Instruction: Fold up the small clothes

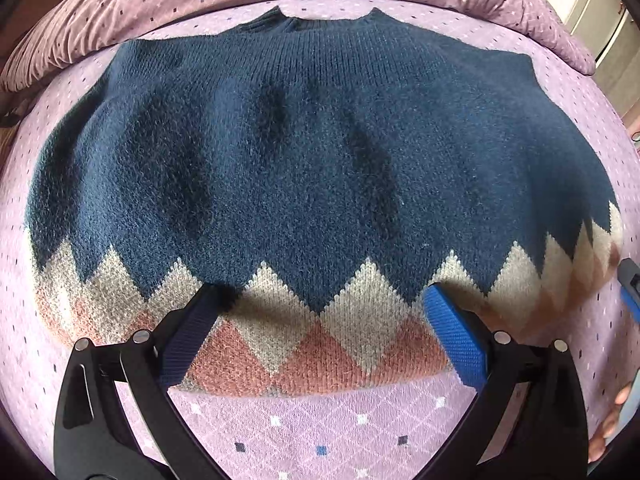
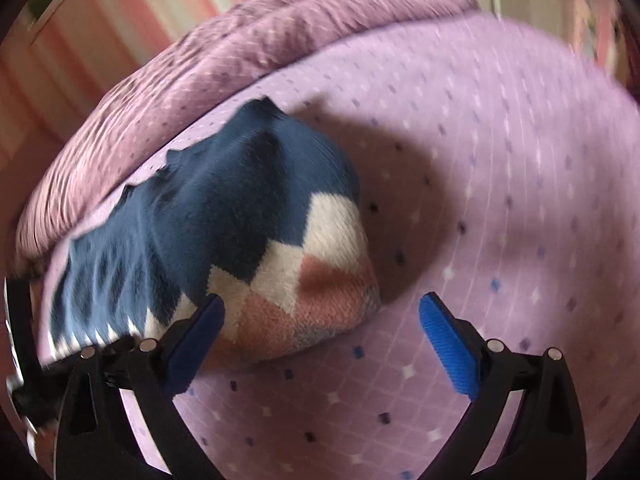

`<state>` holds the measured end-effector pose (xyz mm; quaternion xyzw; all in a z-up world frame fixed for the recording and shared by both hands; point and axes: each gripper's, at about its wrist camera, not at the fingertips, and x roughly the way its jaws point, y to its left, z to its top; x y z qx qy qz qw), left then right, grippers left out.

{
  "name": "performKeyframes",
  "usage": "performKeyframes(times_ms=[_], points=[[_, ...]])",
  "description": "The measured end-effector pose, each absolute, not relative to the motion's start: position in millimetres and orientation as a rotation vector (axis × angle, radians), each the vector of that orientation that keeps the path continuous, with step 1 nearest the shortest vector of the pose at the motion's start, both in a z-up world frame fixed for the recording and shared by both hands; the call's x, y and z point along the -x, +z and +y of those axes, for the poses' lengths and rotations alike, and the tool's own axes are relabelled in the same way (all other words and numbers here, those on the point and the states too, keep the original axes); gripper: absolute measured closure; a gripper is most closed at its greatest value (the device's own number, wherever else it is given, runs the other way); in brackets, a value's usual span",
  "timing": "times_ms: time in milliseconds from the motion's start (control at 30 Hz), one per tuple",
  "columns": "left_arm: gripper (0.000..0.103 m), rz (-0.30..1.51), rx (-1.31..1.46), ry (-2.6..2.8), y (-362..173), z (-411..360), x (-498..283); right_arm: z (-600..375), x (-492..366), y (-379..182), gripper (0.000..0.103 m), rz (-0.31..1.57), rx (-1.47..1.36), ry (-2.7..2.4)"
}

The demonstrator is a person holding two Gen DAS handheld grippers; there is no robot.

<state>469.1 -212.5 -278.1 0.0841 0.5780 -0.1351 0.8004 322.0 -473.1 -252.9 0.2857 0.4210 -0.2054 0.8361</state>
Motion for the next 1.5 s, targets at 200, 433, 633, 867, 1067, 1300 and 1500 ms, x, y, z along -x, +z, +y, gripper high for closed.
performKeyframes(times_ms=[200,433,633,867,1067,1300,1500], points=[[0.003,1.264,-0.163,-0.295,-281,-212,-475,-469,-328,-279,0.005,0.947,-0.671,-0.437],[0.003,1.266,-0.160,-0.297,-281,-211,-477,-470,-331,-301,0.003,0.894,-0.850,-0.410],[0.003,1.268,-0.161,-0.298,-281,-211,-480,-472,-342,-306,0.003,0.785,-0.982,-0.387],[0.003,1.270,-0.159,-0.305,-282,-208,-484,-479,-363,-307,0.013,0.731,-1.023,-0.437],[0.003,1.267,-0.154,-0.305,-283,-205,-484,-478,-376,-295,0.046,0.780,-0.904,-0.422],[0.003,1.270,-0.154,-0.305,-283,-205,-483,-468,-382,-284,0.063,0.798,-0.780,-0.445],[0.003,1.268,-0.155,-0.308,-283,-205,-483,-446,-390,-267,0.070,0.824,-0.562,-0.485]])
